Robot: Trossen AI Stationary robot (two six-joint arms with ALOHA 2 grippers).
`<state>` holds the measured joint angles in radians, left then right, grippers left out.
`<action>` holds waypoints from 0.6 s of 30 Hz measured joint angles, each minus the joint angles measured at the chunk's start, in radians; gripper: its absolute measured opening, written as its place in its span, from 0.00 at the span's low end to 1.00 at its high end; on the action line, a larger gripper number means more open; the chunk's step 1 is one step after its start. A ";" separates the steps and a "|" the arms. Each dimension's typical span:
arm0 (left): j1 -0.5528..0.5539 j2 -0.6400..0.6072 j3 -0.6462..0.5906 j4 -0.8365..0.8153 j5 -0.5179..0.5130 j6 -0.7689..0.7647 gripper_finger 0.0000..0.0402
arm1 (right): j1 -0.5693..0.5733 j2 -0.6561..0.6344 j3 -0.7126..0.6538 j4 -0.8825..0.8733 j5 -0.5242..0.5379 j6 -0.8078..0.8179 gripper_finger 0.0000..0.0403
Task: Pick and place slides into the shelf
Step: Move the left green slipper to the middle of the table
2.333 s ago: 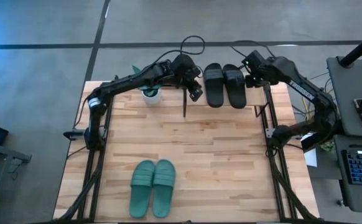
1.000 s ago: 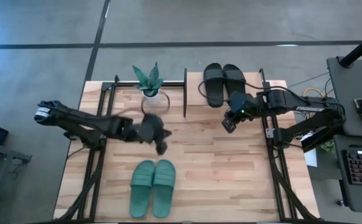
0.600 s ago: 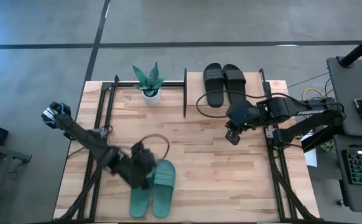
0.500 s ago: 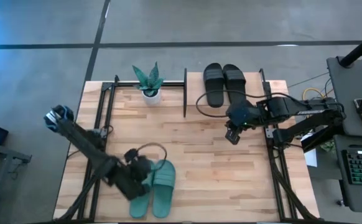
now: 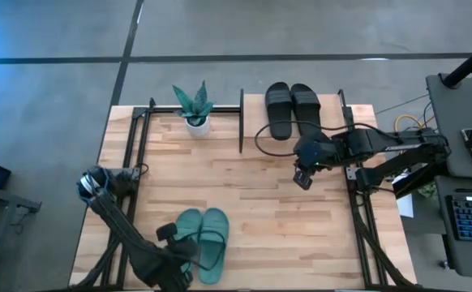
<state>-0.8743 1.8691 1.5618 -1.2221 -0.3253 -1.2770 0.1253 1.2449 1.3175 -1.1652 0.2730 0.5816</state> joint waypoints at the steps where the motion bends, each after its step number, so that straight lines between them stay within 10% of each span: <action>1: -0.003 0.015 0.020 -0.023 -0.001 0.000 0.00 | 0.000 0.000 -0.008 0.000 0.000 0.000 0.13; 18: -0.016 0.055 0.009 -0.110 -0.054 0.005 0.32 | -0.004 0.004 -0.090 0.157 -0.008 0.050 0.13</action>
<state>-0.8902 1.9240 1.5704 -1.3322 -0.3790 -1.2719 0.1216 1.2491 1.2273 -1.0085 0.2647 0.6315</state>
